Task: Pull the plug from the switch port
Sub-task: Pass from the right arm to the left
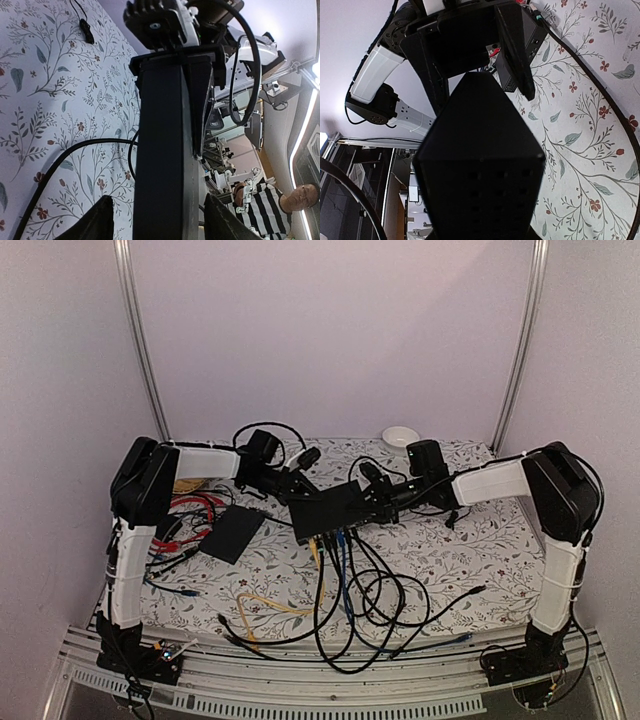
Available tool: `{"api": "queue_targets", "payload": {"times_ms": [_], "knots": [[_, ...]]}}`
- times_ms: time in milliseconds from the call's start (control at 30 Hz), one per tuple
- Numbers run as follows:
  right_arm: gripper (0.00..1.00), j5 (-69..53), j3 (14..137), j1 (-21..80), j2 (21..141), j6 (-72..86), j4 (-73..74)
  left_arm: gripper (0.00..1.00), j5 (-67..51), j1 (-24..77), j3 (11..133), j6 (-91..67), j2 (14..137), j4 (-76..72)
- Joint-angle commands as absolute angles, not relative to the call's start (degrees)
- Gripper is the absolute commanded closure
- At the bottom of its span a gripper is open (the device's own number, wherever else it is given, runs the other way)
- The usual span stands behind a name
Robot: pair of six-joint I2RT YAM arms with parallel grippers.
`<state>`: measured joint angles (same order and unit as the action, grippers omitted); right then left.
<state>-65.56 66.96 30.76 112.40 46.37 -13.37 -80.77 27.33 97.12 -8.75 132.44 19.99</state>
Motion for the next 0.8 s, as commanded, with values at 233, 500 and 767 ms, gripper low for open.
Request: {"api": "queue_targets", "payload": {"times_ms": [233,500,767], "knots": [[0.97,-72.5,74.9,31.3,117.2,44.1,-12.3,0.6,-85.8,27.9,98.1,-4.4,132.9,23.3],[0.97,-73.0,76.6,30.9,118.6,43.9,-12.1,1.0,-89.7,28.1,97.9,-3.4,133.3,23.3],[0.64,-72.2,76.7,28.7,117.9,42.7,-12.2,1.0,-88.6,28.3,97.9,-3.7,132.5,23.0]]}}
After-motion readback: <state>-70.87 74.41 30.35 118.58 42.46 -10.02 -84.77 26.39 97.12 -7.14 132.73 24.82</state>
